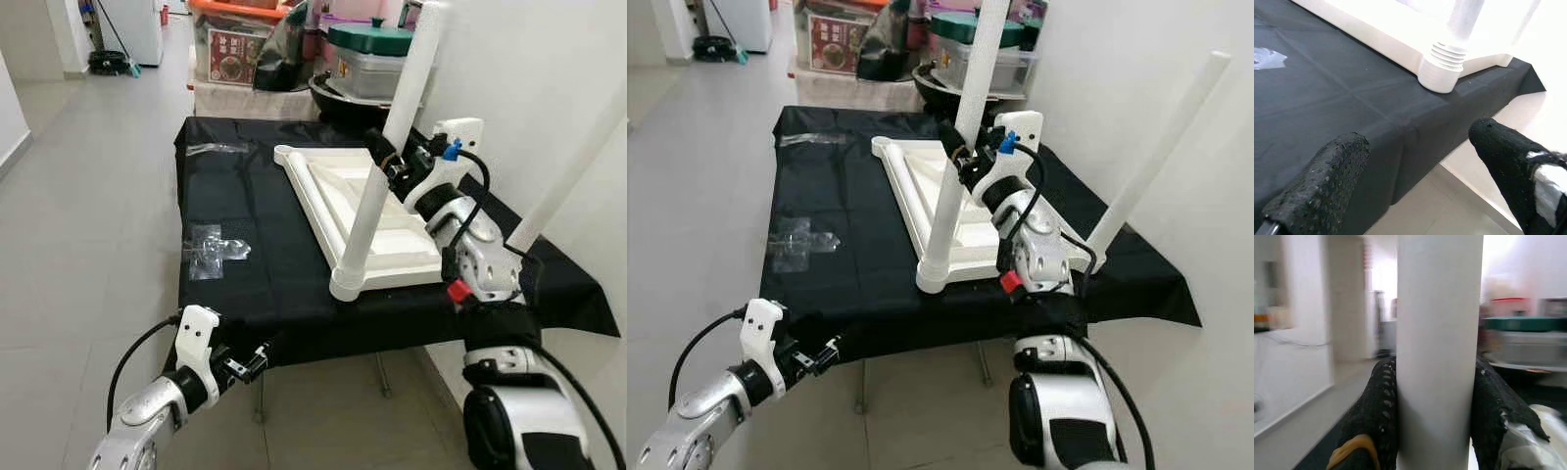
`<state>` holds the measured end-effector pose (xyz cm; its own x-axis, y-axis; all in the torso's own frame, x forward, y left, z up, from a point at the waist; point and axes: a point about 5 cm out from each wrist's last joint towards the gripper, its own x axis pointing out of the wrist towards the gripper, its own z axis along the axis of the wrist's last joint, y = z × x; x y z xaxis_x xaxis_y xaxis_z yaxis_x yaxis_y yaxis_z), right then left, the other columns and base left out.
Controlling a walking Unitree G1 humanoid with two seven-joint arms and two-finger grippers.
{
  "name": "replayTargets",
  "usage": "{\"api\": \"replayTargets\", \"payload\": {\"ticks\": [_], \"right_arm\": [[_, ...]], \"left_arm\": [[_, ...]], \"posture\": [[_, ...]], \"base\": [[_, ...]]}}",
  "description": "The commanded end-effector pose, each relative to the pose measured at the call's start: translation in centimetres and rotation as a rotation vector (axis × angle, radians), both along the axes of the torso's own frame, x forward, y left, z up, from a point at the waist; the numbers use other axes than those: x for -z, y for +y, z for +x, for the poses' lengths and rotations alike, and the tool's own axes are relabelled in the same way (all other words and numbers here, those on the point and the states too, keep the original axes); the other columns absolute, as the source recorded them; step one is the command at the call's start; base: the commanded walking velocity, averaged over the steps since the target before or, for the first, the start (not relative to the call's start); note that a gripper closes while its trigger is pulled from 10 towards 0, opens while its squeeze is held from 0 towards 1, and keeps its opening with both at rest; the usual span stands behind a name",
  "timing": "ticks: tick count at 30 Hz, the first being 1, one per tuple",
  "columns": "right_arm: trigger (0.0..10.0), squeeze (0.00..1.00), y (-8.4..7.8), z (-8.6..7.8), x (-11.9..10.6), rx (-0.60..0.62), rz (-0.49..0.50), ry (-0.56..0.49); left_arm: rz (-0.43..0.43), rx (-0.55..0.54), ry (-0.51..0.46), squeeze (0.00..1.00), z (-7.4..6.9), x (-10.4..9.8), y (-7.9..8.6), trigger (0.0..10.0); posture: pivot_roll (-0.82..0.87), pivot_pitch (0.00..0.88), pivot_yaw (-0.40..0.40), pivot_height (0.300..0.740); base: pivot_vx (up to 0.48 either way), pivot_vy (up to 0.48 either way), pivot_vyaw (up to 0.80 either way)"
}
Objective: Building children table
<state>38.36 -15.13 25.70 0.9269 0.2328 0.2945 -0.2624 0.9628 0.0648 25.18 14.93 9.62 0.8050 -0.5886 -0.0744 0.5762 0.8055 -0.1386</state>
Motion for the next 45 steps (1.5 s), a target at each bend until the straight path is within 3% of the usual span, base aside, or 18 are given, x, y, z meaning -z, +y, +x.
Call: {"api": "replayTargets", "payload": {"ticks": [1, 5, 6, 7, 9, 14, 15, 19, 20, 24, 25, 28, 29, 31, 35, 40, 41, 45], "right_arm": [[0.0, 0.0, -2.3, -0.3, 5.9, 0.362, -0.003, 0.274], [0.0, 0.0, -1.5, -1.2, 7.0, 0.527, 0.014, 0.31], [0.0, 0.0, -1.5, -1.2, 7.0, 0.527, 0.014, 0.31], [0.0, 0.0, 0.4, -1.4, 7.3, 0.536, 0.02, 0.319], [0.0, 0.0, 1.2, -1.4, 7.2, 0.52, 0.021, 0.319], [0.0, 0.0, 2.0, -1.1, 7.0, 0.497, 0.015, 0.329], [9.3, 0.0, 2.5, -1.0, 7.0, 0.471, 0.013, 0.338], [10.0, 0.0, 2.9, -0.9, 6.3, 0.43, 0.036, 0.304], [10.0, 1.0, 2.9, -0.9, 6.1, 0.414, 0.029, 0.291], [10.0, 1.0, 2.7, -0.8, 5.6, 0.376, 0.001, 0.266], [10.0, 0.0, 2.7, -0.7, 5.0, 0.329, 0.009, 0.24], [10.0, 0.0, 2.8, -0.5, 4.1, 0.215, 0.017, 0.191], [10.0, 0.0, 2.9, -0.5, 3.7, 0.094, 0.052, 0.177], [10.0, 0.0, 1.8, -0.6, 3.3, -0.001, 0.017, 0.137], [10.0, 0.0, 0.3, -0.3, 4.2, -0.025, -0.06, 0.157], [10.0, 0.0, 0.1, -0.3, 5.1, -0.137, -0.119, 0.17], [7.9, 0.0, -0.2, -0.2, 5.3, -0.15, -0.134, 0.179], [7.9, 0.0, -0.4, -0.1, 5.4, -0.161, -0.144, 0.184]], "left_arm": [[0.004, 0.007, 0.006, 0.0, 0.0, 0.0, -0.1, 10.0], [0.001, 0.008, 0.008, 0.0, 0.0, 0.2, -0.5, 10.0], [0.001, 0.008, 0.008, 0.0, 0.0, 0.2, -0.5, 10.0], [0.001, 0.009, 0.009, 0.0, 0.1, 0.2, -0.7, 10.0], [0.003, 0.008, 0.01, 0.0, 0.2, 0.2, -0.7, 10.0], [0.007, 0.003, 0.008, 0.0, 0.3, 0.2, -0.7, 10.0], [0.008, 0.0, 0.008, 0.0, 0.3, 0.2, -0.6, 10.0], [0.01, -0.006, 0.009, 0.0, 0.2, 0.3, -0.6, 10.0], [0.01, -0.007, 0.01, 0.0, 0.1, 0.4, -0.6, 10.0], [0.009, -0.008, 0.011, 0.0, 0.1, 0.4, -0.7, 10.0], [0.007, -0.008, 0.011, 0.0, 0.1, 0.4, -0.7, 10.0], [0.006, -0.006, 0.011, 0.0, 0.1, 0.4, -0.7, 10.0], [0.007, -0.004, 0.01, 0.0, 0.1, 0.4, -0.7, 10.0], [0.01, -0.004, 0.008, 0.0, 0.3, 0.3, -0.6, 10.0], [0.013, -0.006, 0.007, 0.0, 0.3, 0.3, -0.5, 10.0], [0.015, -0.001, 0.007, 0.0, 0.3, 0.3, -0.6, 10.0], [0.016, 0.0, 0.006, 0.0, 0.4, 0.3, -0.6, 10.0], [0.017, 0.001, 0.006, 0.0, 0.4, 0.3, -0.6, 10.0]], "posture": [[0.05, 0.0, -0.139, 0.74], [0.05, 0.0, -0.137, 0.74], [0.05, 0.0, -0.137, 0.74], [0.05, 0.0, -0.141, 0.74], [0.05, 0.0, -0.145, 0.74], [0.06, 0.0, -0.151, 0.74], [0.06, 0.0, -0.155, 0.74], [0.06, 0.0, -0.158, 0.74], [0.06, 0.0, -0.159, 0.74], [0.05, 0.0, -0.159, 0.74], [0.05, 0.0, -0.157, 0.74], [0.05, 0.0, -0.154, 0.74], [0.05, 0.0, -0.154, 0.74], [0.05, 0.0, -0.153, 0.74], [0.05, 0.0, -0.148, 0.74], [0.05, 0.0, -0.145, 0.74], [0.05, 0.0, -0.145, 0.74], [0.05, 0.0, -0.146, 0.74]], "base": [[0.0, 0.0, 0.0], [0.0, 0.0, 0.0], [0.0, 0.0, 0.0], [0.0, 0.0, 0.0], [0.0, 0.0, 0.0], [0.0, 0.0, 0.0], [0.0, 0.0, 0.0], [0.0, 0.0, 0.0], [0.0, 0.0, 0.0], [0.0, 0.0, 0.0], [0.0, 0.0, 0.0], [0.0, 0.0, 0.0], [0.0, 0.0, 0.0], [0.0, 0.0, 0.0], [0.0, 0.0, 0.0], [0.0, 0.0, 0.0], [0.0, 0.0, 0.0], [0.0, 0.0, 0.0]]}}
